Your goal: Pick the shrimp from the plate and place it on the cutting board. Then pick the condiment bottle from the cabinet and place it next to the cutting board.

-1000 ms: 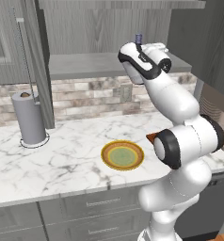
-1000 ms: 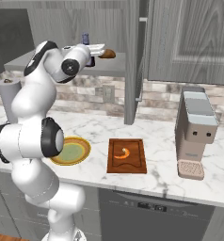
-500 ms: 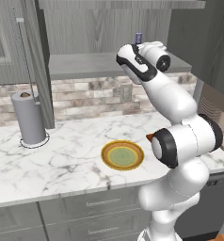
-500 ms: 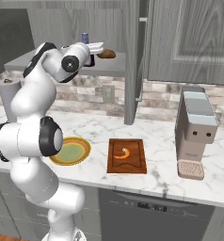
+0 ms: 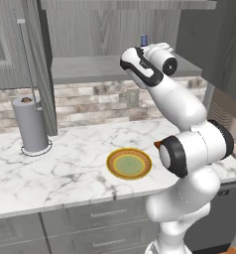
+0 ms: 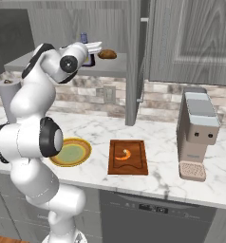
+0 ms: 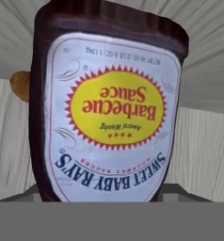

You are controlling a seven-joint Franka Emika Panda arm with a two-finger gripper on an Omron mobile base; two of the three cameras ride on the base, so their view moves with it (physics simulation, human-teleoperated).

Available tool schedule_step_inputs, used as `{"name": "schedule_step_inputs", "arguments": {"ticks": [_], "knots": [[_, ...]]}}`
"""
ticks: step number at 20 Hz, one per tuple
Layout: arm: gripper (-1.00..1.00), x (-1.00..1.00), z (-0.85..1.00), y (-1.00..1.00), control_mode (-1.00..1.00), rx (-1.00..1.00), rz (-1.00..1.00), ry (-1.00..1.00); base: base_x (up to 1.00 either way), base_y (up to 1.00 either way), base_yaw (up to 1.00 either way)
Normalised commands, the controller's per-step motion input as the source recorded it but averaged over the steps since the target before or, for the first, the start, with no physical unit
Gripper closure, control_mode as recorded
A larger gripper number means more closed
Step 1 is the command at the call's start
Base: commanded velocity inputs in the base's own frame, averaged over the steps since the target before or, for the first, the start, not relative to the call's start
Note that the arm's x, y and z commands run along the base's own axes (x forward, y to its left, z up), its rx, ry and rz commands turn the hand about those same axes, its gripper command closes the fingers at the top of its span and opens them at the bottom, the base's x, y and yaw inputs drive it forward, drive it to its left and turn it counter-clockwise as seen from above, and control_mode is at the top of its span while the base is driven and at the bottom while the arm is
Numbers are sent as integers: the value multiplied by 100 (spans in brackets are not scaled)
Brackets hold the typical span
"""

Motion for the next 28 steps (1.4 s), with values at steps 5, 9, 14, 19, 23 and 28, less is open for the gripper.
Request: {"name": "schedule_step_inputs", "arguments": {"ticks": [5, 9, 14, 19, 23, 28], "knots": [[100, 1, 0, 7, -100, 0, -1, 0, 0, 0, 0], [100, 1, 0, 3, -100, 0, -1, 0, 0, 0, 0], [100, -1, 4, 0, -100, 0, -2, 0, 0, 0, 0], [100, -14, 22, 0, -100, 0, -2, 0, 0, 0, 0], [100, -23, 38, 0, -100, 0, -1, 0, 0, 0, 0], [100, -33, 37, 0, -100, 0, -1, 0, 0, 0, 0]]}}
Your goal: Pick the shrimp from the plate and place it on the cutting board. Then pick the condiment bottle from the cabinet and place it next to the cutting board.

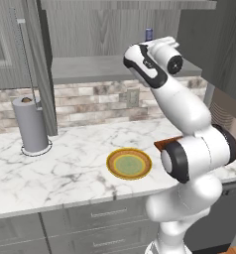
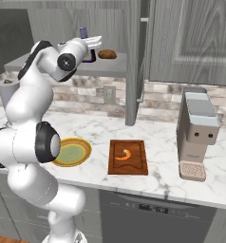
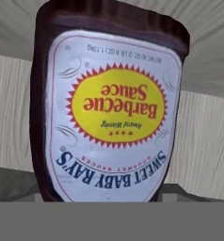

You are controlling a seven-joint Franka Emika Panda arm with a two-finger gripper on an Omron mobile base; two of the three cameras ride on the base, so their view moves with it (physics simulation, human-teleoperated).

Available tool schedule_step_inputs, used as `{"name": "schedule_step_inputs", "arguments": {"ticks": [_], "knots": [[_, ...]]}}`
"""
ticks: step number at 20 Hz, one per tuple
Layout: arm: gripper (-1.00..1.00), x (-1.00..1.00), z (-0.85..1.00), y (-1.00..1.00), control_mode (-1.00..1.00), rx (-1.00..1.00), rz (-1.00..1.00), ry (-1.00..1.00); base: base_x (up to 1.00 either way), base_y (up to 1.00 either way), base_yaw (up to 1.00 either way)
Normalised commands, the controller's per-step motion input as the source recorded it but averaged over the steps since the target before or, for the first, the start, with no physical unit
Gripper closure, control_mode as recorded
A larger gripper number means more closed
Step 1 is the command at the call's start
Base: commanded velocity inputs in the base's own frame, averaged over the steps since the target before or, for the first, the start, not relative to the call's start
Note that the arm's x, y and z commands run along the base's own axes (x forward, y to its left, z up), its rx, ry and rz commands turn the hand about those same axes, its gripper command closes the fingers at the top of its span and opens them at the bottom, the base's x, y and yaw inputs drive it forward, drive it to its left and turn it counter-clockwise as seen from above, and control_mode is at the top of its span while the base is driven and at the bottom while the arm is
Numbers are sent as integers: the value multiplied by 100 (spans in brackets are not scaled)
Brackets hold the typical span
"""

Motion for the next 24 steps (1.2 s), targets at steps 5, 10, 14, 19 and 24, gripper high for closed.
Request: {"name": "schedule_step_inputs", "arguments": {"ticks": [5, 10, 14, 19, 24], "knots": [[100, -47, 16, 0, -100, 0, -2, 2, 0, 0, 0], [100, -56, 0, 0, -100, 0, -2, 11, 0, 0, 0], [100, -57, 0, 0, -100, 0, -1, 16, 0, 0, 0], [100, -49, 3, 0, -100, 0, -1, 21, 0, 0, 0], [100, -46, 6, 0, -100, 1, -1, 24, 0, 0, 0]]}}
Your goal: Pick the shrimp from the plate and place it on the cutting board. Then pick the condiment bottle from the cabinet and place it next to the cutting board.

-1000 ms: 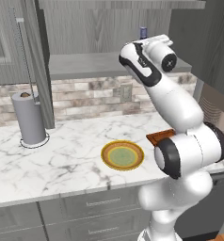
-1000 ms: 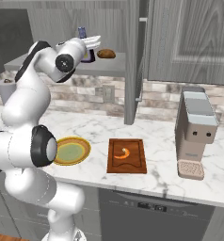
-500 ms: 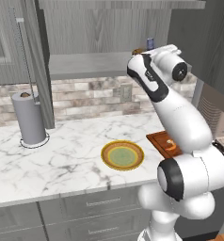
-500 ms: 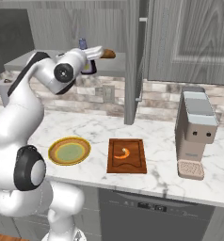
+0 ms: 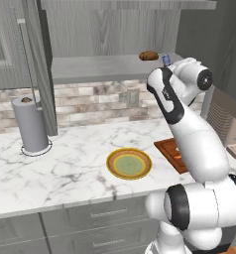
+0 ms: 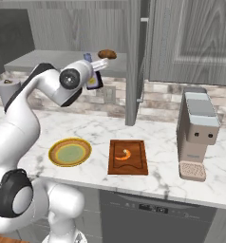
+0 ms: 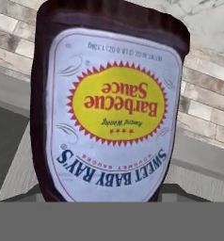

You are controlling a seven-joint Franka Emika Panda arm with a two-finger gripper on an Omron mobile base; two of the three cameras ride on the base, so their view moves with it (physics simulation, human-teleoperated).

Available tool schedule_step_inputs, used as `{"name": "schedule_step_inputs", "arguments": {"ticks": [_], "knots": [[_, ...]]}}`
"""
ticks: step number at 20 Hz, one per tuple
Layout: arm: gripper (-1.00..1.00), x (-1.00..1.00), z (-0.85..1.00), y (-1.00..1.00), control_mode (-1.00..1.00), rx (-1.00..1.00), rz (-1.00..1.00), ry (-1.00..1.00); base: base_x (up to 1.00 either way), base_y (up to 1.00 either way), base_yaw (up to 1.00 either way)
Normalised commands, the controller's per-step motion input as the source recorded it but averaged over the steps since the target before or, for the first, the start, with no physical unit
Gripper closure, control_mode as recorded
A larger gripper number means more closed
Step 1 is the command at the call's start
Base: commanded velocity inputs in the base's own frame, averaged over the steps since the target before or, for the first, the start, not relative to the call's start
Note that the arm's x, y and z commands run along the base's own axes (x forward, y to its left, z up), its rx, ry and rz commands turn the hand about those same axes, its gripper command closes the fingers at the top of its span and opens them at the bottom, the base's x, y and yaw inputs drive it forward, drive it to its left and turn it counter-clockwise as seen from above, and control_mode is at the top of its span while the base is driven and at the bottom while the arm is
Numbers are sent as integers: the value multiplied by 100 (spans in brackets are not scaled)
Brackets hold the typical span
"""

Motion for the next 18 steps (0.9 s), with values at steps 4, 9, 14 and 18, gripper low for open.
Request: {"name": "schedule_step_inputs", "arguments": {"ticks": [4, 9, 14, 18], "knots": [[100, -52, 0, 2, -100, 3, -1, 20, 0, 0, 0], [100, -57, -5, 19, -100, 2, 0, 10, 0, 0, 0], [100, -58, -17, 29, -100, 1, 0, 2, 0, 0, 0], [100, -63, -29, 33, -100, 1, 0, 0, 0, 0, 0]]}}
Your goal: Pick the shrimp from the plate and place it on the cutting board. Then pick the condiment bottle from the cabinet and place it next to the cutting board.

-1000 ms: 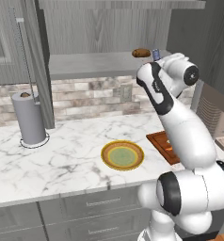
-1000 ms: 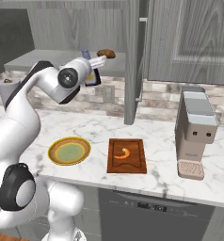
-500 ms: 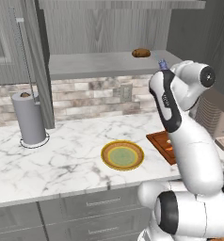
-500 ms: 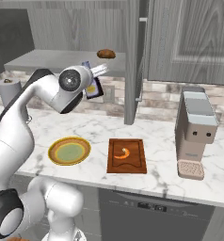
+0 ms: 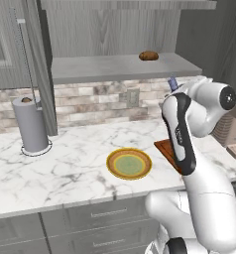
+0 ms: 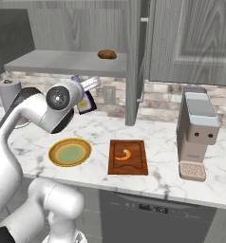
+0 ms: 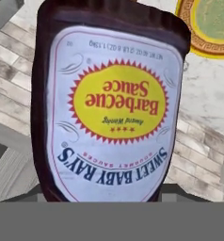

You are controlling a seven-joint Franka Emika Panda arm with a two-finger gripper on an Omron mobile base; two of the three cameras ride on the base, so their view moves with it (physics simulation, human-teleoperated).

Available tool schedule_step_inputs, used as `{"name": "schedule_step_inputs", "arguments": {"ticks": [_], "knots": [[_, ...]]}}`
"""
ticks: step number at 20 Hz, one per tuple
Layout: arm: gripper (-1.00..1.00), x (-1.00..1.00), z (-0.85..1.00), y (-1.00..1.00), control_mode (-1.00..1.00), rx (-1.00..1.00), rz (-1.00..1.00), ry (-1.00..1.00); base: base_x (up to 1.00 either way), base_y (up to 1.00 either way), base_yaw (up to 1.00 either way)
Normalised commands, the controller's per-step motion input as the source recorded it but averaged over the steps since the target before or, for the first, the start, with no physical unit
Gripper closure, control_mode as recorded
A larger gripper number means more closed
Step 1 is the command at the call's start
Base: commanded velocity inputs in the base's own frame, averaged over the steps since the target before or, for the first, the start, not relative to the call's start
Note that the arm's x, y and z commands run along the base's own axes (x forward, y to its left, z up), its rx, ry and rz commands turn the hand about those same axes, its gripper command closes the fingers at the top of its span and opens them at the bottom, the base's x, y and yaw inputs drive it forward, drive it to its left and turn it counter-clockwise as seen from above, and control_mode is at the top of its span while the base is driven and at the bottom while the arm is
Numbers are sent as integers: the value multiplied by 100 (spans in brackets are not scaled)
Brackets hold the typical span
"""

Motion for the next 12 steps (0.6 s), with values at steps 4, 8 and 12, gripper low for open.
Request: {"name": "schedule_step_inputs", "arguments": {"ticks": [4, 8, 12], "knots": [[100, -45, -38, 24, -100, 1, 0, 0, 0, 0, 0], [100, -6, -23, 2, -100, 3, 0, -1, 0, 0, 0], [100, 0, -38, 0, -100, 6, 0, 0, 0, 0, 0]]}}
